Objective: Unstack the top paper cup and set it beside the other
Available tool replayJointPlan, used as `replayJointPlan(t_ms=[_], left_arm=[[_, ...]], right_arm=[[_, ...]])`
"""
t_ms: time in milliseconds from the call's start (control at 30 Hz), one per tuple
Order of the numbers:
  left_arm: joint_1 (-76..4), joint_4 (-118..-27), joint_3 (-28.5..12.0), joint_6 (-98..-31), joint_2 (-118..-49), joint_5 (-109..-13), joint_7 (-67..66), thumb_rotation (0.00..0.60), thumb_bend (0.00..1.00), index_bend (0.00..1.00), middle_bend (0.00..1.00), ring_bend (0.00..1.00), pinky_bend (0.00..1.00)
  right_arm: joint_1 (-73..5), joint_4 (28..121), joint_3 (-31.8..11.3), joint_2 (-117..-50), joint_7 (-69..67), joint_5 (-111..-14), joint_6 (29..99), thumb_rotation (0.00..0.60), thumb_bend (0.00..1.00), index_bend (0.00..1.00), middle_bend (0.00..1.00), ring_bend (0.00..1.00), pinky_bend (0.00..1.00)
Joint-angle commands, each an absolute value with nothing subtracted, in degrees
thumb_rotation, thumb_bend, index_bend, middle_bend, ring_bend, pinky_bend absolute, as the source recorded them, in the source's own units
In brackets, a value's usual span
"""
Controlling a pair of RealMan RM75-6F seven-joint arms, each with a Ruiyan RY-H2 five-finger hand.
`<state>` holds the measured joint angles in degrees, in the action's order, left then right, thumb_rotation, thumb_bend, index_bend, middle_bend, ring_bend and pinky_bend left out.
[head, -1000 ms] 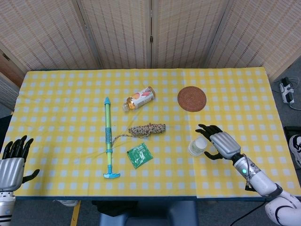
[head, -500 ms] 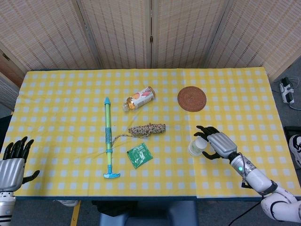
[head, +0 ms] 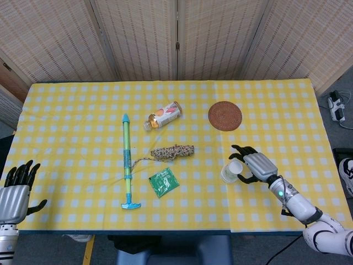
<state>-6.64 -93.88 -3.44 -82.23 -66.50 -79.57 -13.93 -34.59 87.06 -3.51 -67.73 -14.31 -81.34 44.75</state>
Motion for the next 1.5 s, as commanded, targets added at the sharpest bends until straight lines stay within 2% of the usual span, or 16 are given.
replayJointPlan(t_ms=[33,367,1133,1300,1500], left_arm=[[-6.6,-93.8,-3.5,-82.2,-66.6,-79.4,-13.9,0.6,0.22,0.02,0.0,0.0,0.0],[-6.8,-93.5,-3.5,-81.9,-66.7,-79.1,-13.9,0.6,0.22,0.02,0.0,0.0,0.0],[-7.0,-94.0,-3.3,-82.1,-66.7,-79.7,-13.8,0.6,0.22,0.02,0.0,0.0,0.0],[-7.0,-93.7,-3.3,-81.9,-66.8,-79.6,-13.7,0.6,0.22,0.02,0.0,0.0,0.0],[-7.0,-93.6,-3.2,-81.8,-66.9,-79.8,-13.6,0.6,0.22,0.02,0.0,0.0,0.0]], right_arm=[[-34.7,87.0,-3.4,-67.7,-14.6,-81.5,44.8,0.6,0.43,0.3,0.07,0.1,0.07],[-34.8,87.1,-3.2,-67.6,-15.2,-81.5,45.7,0.6,0.43,0.41,0.12,0.12,0.08],[-31.8,96.3,-3.6,-58.4,-22.2,-89.2,57.2,0.6,0.43,0.43,0.14,0.14,0.08],[-33.0,96.3,-3.7,-58.9,-23.5,-90.1,56.4,0.6,0.43,0.43,0.14,0.14,0.08],[-35.8,94.9,-3.9,-62.2,-21.9,-89.0,52.1,0.6,0.43,0.43,0.14,0.14,0.08]])
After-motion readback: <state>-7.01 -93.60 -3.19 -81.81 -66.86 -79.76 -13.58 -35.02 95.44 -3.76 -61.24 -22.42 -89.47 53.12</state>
